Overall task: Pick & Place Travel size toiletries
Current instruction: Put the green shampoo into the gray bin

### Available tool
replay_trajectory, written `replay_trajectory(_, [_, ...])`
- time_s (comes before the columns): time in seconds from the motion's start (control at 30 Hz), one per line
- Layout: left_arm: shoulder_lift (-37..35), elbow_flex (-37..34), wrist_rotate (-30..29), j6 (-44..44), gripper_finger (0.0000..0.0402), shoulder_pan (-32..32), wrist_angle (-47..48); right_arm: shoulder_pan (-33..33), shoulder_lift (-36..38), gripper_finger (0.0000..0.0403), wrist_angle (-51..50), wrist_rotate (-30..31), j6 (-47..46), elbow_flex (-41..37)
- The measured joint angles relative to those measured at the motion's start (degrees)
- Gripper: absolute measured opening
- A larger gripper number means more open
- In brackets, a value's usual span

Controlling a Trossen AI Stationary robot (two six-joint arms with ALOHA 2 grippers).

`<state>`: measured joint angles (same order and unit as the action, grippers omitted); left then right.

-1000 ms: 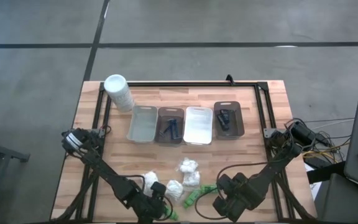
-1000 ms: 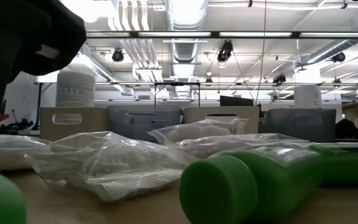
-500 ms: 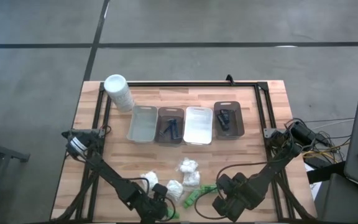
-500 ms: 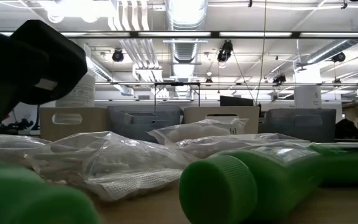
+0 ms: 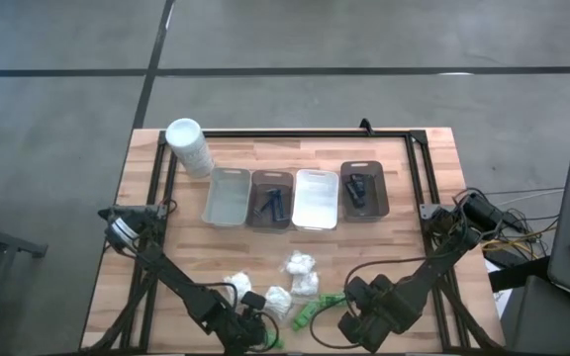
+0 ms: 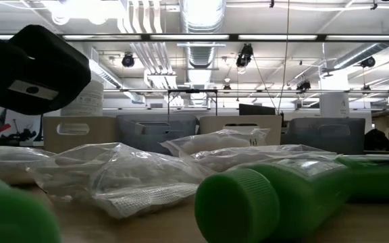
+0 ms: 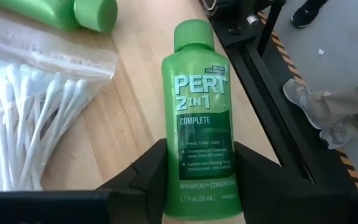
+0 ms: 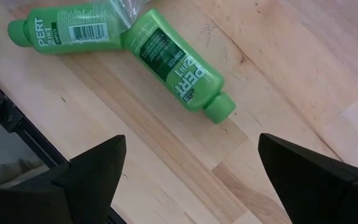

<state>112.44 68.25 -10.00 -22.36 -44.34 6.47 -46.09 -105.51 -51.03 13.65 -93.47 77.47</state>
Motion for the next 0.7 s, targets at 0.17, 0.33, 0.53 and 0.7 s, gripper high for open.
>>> replay_trajectory(0.17, [-1.64, 0.4, -2.19, -7.69, 0.0151, -0.91, 6.75, 0.0, 0.0, 0.0364, 0.19, -0.04, -1.03, 0.0])
replay_trajectory(0.33, [-7.33, -0.03, -11.82, -20.44, 0.0151, -4.31, 14.97, 0.0, 0.0, 0.0364, 0.41, -0.04, -1.74, 0.0])
replay_trajectory(0.53, [-16.49, -0.19, -29.68, -45.45, 0.0151, -8.95, 28.66, -0.04, 0.0, 0.0364, 0.38, 0.1, -4.39, 0.0])
replay_trajectory(0.7, [-25.02, -1.64, -40.58, -64.61, 0.0151, -7.98, 44.02, 0.02, 0.0, 0.0364, 0.27, 2.06, -7.95, 0.0])
